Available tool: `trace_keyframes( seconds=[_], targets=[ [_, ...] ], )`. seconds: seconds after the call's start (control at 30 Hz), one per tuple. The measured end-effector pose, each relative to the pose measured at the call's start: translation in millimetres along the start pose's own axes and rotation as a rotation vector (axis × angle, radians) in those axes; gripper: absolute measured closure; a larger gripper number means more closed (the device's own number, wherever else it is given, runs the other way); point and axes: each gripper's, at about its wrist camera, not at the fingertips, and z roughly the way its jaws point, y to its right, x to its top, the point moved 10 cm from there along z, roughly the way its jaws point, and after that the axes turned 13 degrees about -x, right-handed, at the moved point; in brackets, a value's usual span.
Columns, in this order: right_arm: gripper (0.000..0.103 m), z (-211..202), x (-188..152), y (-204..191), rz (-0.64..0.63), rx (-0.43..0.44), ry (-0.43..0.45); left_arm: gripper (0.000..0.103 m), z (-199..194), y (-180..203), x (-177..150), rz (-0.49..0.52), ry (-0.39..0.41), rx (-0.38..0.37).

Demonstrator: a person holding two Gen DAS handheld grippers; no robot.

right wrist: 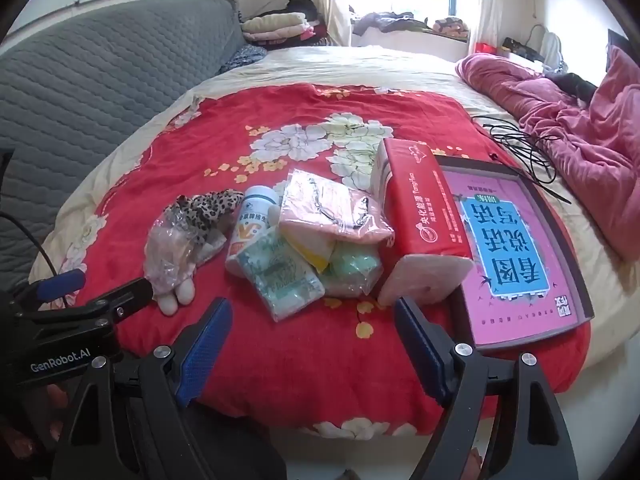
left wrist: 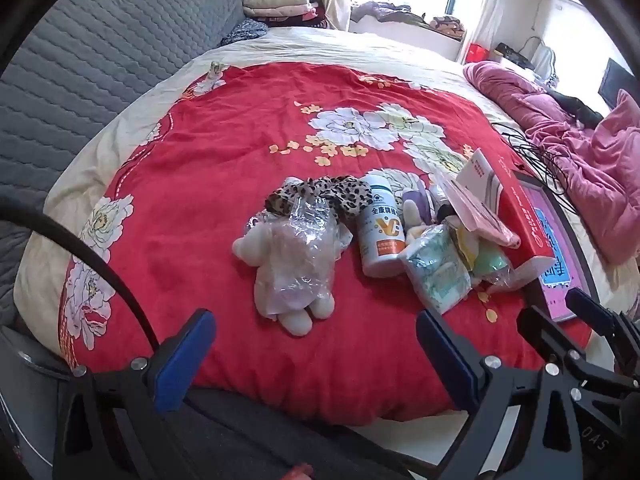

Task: Organize soft objects

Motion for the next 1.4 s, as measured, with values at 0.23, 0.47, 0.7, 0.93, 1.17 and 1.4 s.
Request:
trace_keyframes(
  seconds=[0.23, 0.47, 0.7, 0.93, 1.17, 1.4],
  targets=[
    [0.020, -2, 2, 1, -0.002, -0.007, 0.006, 0.002, -7, -4, -1, -0.011, 0.018, -0.040],
    [0.020, 0, -6, 11, 0.007, 0.009, 0.011, 0.002, -14, -2, 1, -0.033, 0.026, -0.017],
    [0.020, -5, 0, 3, 0.001, -0.010, 0.004, 0.002, -10, 3, -2, -0.019, 0.016, -0.015],
    [0.020, -4, -2, 5, 0.003, -0.011, 0.000, 0.002, -9, 8, -4, -0.011, 0.019, -0.020],
    [0.020, -5, -2, 8, 0.003, -0.024, 0.003, 0.002, -9, 3, -5, -0.023, 0.020, -0.010],
    [0.020, -6, -2, 7, -0.004, -0.027, 0.007, 0.002, -11, 2, -3, -0.028, 0.030, -0.012]
  ],
)
